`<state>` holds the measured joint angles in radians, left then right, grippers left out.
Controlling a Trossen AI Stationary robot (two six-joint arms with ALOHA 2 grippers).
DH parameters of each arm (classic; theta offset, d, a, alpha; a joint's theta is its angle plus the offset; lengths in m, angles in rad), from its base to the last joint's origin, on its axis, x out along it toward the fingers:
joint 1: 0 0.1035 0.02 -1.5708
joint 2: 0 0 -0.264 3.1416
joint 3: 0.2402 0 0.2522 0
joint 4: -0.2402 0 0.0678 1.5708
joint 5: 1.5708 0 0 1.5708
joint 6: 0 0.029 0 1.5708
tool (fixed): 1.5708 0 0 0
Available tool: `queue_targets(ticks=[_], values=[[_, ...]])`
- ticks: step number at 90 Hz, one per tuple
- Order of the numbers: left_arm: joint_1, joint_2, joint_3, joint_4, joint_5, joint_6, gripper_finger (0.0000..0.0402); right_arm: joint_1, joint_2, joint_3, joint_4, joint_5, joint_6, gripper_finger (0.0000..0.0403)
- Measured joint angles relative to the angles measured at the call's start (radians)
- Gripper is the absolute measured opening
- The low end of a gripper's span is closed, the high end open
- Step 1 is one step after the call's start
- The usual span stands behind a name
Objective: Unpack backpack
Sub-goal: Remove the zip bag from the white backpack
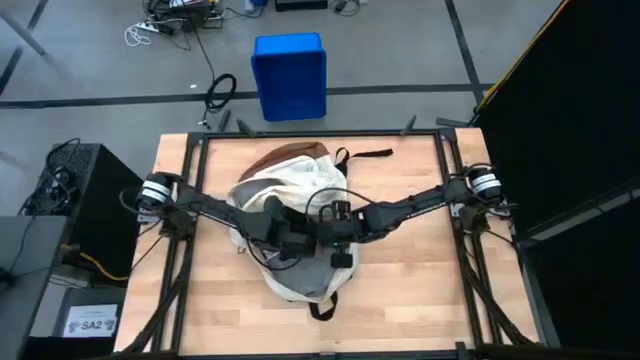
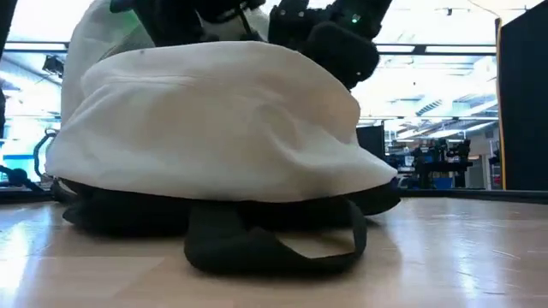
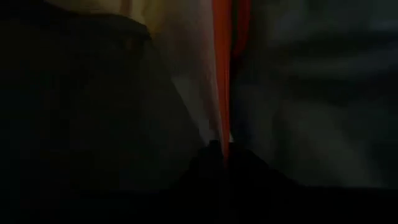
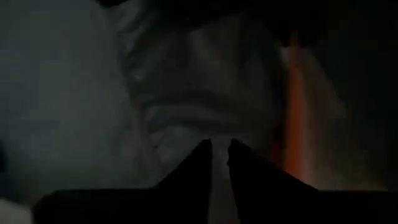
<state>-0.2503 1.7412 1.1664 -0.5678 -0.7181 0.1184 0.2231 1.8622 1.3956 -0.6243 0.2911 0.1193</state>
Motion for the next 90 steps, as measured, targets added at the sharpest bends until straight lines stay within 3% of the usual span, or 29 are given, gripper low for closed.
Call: queue_targets(ticks=[15,22,45,65,90], values=[[-0.014,-0.042,0.001,0.0,-0.011,0.0,0.0,0.039,0.0,-0.001,-0.07,0.27,-0.001,0.0132],[-0.018,-0.044,0.001,-0.003,-0.011,0.0,0.0,0.047,0.0,-0.001,-0.074,0.341,-0.004,0.0167],[-0.03,-0.048,0.001,-0.02,0.041,-0.019,0.0,0.037,0.0,-0.027,-0.071,0.238,-0.008,0.0238],[-0.098,-0.048,0.0,-0.119,0.051,-0.112,0.0,0.036,0.001,-0.112,-0.071,0.212,0.016,0.0235],[-0.132,-0.047,-0.085,-0.037,0.04,-0.161,0.0,0.036,0.001,-0.159,-0.054,0.26,0.005,0.0236]])
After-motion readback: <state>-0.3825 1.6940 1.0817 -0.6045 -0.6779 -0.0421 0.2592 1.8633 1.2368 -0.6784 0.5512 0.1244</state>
